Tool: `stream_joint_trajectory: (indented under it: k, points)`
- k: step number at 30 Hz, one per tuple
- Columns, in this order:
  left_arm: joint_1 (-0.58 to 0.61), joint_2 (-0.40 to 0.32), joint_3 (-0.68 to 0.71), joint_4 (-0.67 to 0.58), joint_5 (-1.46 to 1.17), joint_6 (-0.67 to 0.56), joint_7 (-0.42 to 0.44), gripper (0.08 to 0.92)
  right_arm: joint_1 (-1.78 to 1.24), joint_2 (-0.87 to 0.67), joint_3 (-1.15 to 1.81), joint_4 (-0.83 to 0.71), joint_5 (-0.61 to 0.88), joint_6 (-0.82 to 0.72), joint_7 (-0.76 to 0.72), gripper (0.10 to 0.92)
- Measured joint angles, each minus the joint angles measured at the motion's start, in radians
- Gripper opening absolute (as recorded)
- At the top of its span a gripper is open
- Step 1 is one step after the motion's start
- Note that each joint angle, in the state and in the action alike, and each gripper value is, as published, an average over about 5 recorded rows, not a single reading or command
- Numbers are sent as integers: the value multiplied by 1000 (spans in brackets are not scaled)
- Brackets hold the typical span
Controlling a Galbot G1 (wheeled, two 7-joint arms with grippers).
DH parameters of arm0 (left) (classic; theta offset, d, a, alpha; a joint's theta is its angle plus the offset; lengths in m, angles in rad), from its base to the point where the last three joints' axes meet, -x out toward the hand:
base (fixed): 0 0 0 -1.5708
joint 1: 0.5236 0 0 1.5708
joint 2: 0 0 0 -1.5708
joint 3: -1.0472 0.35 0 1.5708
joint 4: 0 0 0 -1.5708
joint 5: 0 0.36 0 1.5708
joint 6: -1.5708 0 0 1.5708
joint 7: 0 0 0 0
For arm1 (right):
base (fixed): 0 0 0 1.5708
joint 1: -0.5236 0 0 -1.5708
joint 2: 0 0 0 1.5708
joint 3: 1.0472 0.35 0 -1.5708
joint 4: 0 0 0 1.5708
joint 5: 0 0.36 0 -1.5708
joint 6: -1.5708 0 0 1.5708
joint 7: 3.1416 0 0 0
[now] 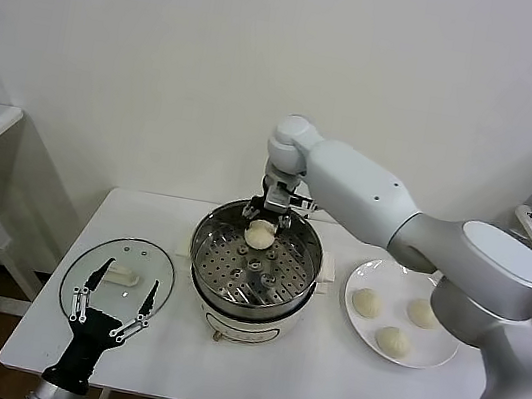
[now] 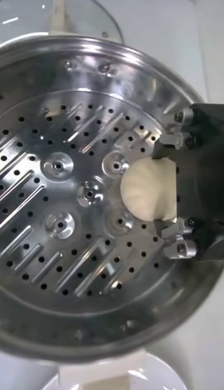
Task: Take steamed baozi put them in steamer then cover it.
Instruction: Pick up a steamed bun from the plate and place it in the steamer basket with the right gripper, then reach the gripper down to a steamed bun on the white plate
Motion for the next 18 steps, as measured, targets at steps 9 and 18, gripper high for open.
stream_joint_trajectory:
  k: [9, 18]
  points:
    - [6, -1, -10, 0, 0, 0, -1, 823, 20, -29, -8, 47, 65, -60, -19, 822]
    - [-1, 4, -2, 4, 2, 1, -1, 823, 131, -208, -38, 144, 331, -340, -111, 823]
